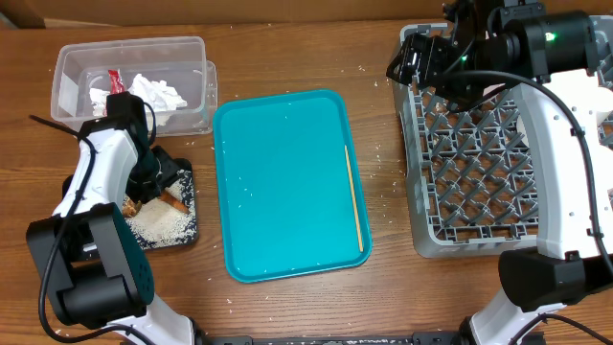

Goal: Sort waste into correct bins and load items into the dishwasher
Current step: 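Carry the carrot left and drop it onto the black rice tray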

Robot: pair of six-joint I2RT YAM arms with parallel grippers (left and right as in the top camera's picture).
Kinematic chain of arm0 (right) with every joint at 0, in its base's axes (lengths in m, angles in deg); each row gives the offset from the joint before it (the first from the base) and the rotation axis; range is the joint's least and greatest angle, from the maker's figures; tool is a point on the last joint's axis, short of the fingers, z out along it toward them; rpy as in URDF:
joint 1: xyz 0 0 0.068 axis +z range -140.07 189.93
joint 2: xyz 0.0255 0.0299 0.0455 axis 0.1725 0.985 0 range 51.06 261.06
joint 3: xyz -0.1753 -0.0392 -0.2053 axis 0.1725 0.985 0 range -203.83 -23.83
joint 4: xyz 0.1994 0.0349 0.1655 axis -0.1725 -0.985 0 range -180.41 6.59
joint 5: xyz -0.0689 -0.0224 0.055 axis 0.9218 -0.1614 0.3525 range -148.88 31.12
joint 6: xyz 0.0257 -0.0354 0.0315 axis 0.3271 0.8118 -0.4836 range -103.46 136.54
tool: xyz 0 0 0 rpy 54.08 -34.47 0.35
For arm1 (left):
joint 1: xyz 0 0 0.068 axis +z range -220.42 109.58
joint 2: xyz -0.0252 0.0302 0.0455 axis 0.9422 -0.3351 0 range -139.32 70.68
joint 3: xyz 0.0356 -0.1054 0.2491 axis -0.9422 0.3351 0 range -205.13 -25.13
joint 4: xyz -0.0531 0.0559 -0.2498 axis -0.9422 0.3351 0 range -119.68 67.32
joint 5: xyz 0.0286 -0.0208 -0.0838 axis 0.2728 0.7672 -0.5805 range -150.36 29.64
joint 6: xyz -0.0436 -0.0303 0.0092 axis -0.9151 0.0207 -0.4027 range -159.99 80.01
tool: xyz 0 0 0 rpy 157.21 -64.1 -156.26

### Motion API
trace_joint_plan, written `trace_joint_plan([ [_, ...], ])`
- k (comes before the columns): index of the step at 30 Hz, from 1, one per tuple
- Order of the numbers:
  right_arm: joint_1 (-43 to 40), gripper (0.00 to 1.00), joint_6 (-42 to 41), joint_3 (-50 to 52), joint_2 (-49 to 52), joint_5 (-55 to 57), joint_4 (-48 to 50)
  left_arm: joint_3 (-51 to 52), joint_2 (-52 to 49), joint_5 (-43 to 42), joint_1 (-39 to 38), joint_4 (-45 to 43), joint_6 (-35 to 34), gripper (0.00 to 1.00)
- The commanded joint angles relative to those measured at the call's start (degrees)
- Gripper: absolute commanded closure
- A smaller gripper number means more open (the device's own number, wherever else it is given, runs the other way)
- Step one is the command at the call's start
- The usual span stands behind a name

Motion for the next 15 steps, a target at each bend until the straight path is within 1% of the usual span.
trace_joint_plan([
  [1, 0.22, 0.0, -0.07, 0.13, 0.09, -0.31, 0.15, 0.44, -0.33, 1.14, -0.11, -0.2, 1.73, 0.58],
  [4, 0.22, 0.0, -0.07, 0.13, 0.11, -0.28, 0.15, -1.55, -0.28, -1.05, -0.11, 2.38, 2.29, 0.56],
  [7, 0.22, 0.0, -0.07, 0.15, 0.11, -0.31, 0.15, -5.33, 0.96, -5.46, -0.11, 6.38, 3.13, 0.56],
  [9, 0.22, 0.0, -0.07, 0.13, 0.11, -0.31, 0.15, -6.78, 2.75, -6.19, -0.11, 7.93, 3.1, 0.56],
  [11, 0.22, 0.0, -0.04, 0.13, 0.11, -0.31, 0.15, -7.34, 5.51, -6.12, -0.11, 8.76, 3.1, 0.56],
  [12, 0.22, 0.0, -0.07, 0.13, 0.11, -0.31, 0.15, -7.37, 9.16, -5.35, -0.11, 9.29, 3.08, 0.55],
  [15, 0.22, 0.0, -0.07, 0.13, 0.11, -0.31, 0.17, -7.37, 15.87, -3.19, 0.2, 9.46, 2.34, 0.55],
])
